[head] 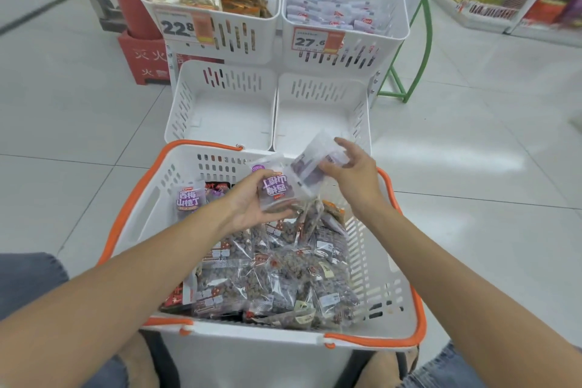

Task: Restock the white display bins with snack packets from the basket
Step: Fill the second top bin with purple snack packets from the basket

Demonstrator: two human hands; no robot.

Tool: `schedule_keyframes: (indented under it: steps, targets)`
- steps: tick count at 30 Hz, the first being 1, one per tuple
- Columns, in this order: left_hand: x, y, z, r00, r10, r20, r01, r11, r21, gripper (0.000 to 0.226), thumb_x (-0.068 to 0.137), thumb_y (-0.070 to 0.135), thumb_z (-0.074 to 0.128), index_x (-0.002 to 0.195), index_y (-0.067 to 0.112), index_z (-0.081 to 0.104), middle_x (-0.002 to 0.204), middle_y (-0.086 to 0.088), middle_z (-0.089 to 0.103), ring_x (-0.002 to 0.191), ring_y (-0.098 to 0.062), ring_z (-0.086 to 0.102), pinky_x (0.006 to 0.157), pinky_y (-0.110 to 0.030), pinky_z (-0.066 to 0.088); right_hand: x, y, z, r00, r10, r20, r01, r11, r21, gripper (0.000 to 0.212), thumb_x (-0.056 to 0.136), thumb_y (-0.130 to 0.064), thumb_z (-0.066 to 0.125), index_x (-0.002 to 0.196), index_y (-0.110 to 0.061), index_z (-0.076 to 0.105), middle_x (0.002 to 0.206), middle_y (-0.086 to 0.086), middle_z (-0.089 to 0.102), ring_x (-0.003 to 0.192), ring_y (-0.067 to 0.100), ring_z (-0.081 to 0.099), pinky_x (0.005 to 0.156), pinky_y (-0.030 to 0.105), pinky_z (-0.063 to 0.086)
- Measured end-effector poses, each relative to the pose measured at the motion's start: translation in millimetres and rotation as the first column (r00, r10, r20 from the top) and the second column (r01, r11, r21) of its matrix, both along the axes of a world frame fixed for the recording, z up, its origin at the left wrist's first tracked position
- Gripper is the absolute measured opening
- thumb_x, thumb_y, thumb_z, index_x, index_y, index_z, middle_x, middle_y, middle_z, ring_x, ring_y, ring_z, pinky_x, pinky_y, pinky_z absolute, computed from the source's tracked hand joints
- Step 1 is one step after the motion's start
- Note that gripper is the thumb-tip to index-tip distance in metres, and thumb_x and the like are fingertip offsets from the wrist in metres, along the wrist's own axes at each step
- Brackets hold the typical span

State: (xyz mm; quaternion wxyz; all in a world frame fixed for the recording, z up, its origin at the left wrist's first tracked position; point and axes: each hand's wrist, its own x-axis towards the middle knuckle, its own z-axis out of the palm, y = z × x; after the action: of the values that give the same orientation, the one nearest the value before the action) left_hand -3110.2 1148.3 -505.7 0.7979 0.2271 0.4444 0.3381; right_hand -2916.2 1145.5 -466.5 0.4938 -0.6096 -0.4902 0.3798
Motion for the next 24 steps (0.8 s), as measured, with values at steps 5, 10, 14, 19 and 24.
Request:
schedule_keyframes:
  steps: [5, 10, 14, 19, 24]
  targets:
    - [-2.8, 3.5, 8.4, 0.988, 0.029, 0.154, -0.02, 0.998, -0.06, 0.058, 0.09, 0.045, 0.061, 0.133, 0.008, 0.05, 0.125, -0.025, 0.063, 0.11, -0.035, 0.065, 0.087, -0.051, 0.056, -15.9, -15.0, 6.0, 0.746, 0.458, 0.484, -0.505, 0.862, -0.037, 0.034, 0.082, -0.009, 0.069, 0.114, -0.023, 0.072, 0.116, -0.014, 0.068, 0.104, 0.002, 0.062, 0.092, 0.01, 0.044]
    - [-15.7, 12.6, -2.9, 0.981, 0.113, 0.158, -0.11, 0.994, -0.022, 0.066, 0.086, -0.007, 0.058, 0.144, 0.015, 0.037, 0.124, -0.026, 0.063, 0.11, -0.036, 0.066, 0.08, -0.051, 0.059, -5.5, -4.8, 5.7, 0.888, 0.444, 0.12, -0.418, 0.887, -0.195, 0.048, 0.088, -0.017, 0.066, 0.133, -0.031, 0.054, 0.138, -0.008, 0.051, 0.129, 0.01, 0.045, 0.107, 0.036, 0.039]
    - [-5.5, 10.0, 3.9, 0.974, 0.074, 0.212, -0.076, 0.997, 0.003, 0.058, 0.083, -0.003, 0.063, 0.135, 0.012, 0.044, 0.123, -0.026, 0.062, 0.104, -0.036, 0.068, 0.078, -0.051, 0.058, -2.0, -0.2, -11.2, 0.875, 0.485, 0.01, -0.46, 0.836, -0.299, 0.051, 0.087, -0.022, 0.071, 0.134, -0.015, 0.054, 0.124, 0.002, 0.063, 0.109, 0.023, 0.063, 0.095, 0.042, 0.052]
    - [-3.2, 16.9, 8.2, 0.984, 0.155, -0.088, -0.151, 0.987, 0.055, 0.031, 0.09, 0.05, 0.059, 0.097, 0.021, 0.064, 0.102, -0.009, 0.067, 0.092, -0.022, 0.061, 0.084, -0.031, 0.048, -1.1, 4.4, -15.2, 0.928, 0.369, -0.052, -0.368, 0.888, -0.275, 0.028, 0.083, -0.007, 0.073, 0.11, -0.004, 0.064, 0.099, 0.012, 0.071, 0.083, 0.019, 0.069, 0.074, 0.027, 0.057]
    - [-6.7, 16.2, 13.5, 0.945, 0.295, 0.143, -0.297, 0.955, -0.001, 0.026, 0.097, 0.011, 0.057, 0.122, 0.006, 0.051, 0.118, -0.019, 0.063, 0.086, -0.026, 0.073, 0.075, -0.039, 0.062, -6.0, 1.0, -14.3, 0.816, 0.094, -0.571, -0.338, 0.878, -0.339, 0.029, 0.093, -0.02, 0.063, 0.116, -0.002, 0.06, 0.107, 0.012, 0.067, 0.105, 0.023, 0.064, 0.092, 0.043, 0.054]
